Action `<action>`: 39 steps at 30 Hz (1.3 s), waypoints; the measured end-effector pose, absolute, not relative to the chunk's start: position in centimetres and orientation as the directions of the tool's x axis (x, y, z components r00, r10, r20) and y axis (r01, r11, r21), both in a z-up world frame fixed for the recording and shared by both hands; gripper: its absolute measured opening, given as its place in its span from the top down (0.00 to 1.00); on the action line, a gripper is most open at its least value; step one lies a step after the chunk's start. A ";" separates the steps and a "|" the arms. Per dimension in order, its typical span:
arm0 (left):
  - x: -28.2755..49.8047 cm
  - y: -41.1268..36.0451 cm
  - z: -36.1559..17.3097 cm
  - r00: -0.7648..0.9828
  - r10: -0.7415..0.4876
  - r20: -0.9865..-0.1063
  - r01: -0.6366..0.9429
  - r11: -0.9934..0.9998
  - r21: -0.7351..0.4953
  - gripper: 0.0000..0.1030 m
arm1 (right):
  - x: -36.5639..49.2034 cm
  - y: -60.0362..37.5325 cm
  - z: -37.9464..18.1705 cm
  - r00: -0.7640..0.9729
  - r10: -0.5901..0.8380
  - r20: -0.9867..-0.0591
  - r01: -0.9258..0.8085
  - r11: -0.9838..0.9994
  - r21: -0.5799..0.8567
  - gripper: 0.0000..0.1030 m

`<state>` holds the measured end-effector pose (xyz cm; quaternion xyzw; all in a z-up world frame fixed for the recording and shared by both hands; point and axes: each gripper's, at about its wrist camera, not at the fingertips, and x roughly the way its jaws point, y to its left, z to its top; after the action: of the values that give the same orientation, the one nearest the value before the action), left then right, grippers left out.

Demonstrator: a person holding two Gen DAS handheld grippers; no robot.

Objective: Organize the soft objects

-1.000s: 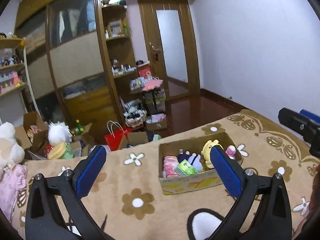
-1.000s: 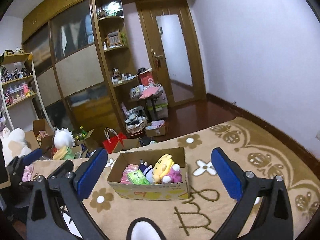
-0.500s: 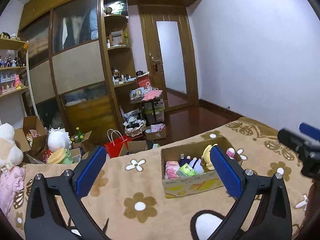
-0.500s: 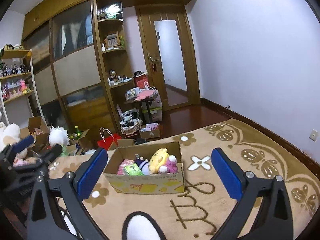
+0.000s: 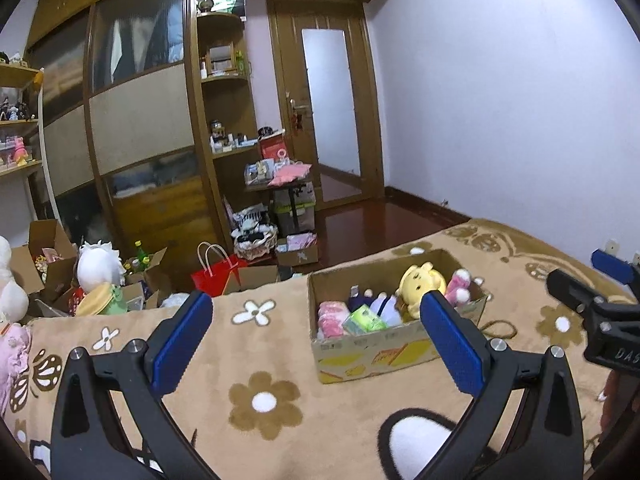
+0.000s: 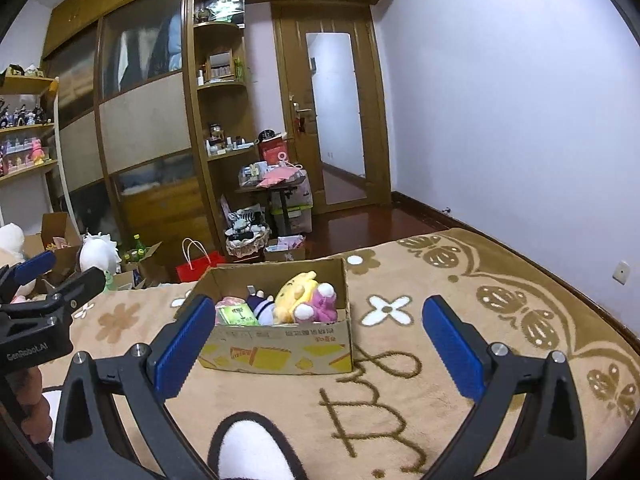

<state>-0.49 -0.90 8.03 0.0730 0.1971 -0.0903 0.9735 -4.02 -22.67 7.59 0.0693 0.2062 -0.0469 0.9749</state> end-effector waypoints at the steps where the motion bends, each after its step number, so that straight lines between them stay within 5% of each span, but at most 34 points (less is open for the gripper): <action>1: -0.4 -0.9 7.9 0.905 -0.145 -0.400 0.203 0.973 0.107 0.00 | -4.1 -22.7 7.5 0.910 -0.063 -0.410 0.121 0.986 0.117 0.00; 39: 0.7 0.8 6.0 0.879 -0.135 -0.457 0.192 0.978 0.082 0.00 | -4.0 -24.0 6.4 0.906 -0.064 -0.419 0.137 0.980 0.147 0.00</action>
<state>0.72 0.78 5.98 0.0623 0.2307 -0.0844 0.9674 -4.04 -24.01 6.37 0.0869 0.2109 -0.0517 0.9723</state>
